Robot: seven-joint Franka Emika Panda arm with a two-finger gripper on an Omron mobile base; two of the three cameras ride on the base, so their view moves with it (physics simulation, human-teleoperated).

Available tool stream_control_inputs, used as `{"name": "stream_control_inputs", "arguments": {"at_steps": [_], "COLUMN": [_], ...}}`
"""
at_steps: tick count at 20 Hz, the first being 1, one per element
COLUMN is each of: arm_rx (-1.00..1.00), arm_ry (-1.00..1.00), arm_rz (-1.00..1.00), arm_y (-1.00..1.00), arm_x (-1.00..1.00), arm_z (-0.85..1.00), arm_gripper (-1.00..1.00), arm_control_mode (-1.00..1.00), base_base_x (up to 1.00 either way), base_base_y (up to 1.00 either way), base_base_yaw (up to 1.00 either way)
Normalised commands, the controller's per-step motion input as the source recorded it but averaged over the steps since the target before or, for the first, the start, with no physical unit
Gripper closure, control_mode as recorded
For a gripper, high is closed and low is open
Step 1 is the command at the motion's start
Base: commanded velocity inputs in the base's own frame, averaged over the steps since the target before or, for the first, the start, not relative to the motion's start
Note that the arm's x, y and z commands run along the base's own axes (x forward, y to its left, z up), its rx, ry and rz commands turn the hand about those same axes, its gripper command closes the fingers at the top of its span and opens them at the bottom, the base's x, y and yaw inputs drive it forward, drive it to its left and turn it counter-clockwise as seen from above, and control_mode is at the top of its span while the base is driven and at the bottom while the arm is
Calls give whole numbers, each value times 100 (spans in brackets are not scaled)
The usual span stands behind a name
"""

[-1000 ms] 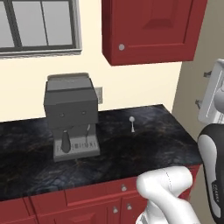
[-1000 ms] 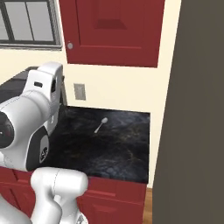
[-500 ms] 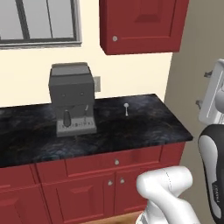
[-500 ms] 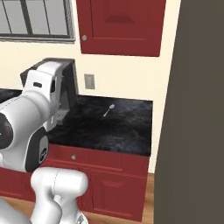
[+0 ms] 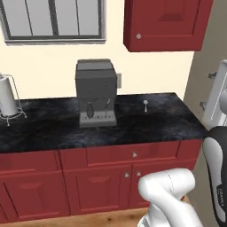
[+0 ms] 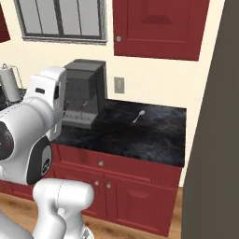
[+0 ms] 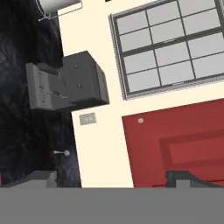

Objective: Close all open cabinet doors.

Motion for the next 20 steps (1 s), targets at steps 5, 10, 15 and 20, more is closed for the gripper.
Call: {"name": "stream_control_inputs", "arguments": {"at_steps": [5, 10, 15, 20], "arm_rx": [0, 0, 0, 0], "arm_ry": [0, 0, 0, 0], "arm_rz": [0, 0, 0, 0], "arm_y": [0, 0, 0, 0], "arm_x": [0, 0, 0, 0], "arm_z": [0, 0, 0, 0], "arm_gripper": [-100, -100, -100, -100], "arm_control_mode": [100, 100, 100, 100], "base_base_x": [-15, -16, -4, 0], "base_base_y": [69, 79, 83, 86], "base_base_yaw": [27, 21, 18, 18]}}
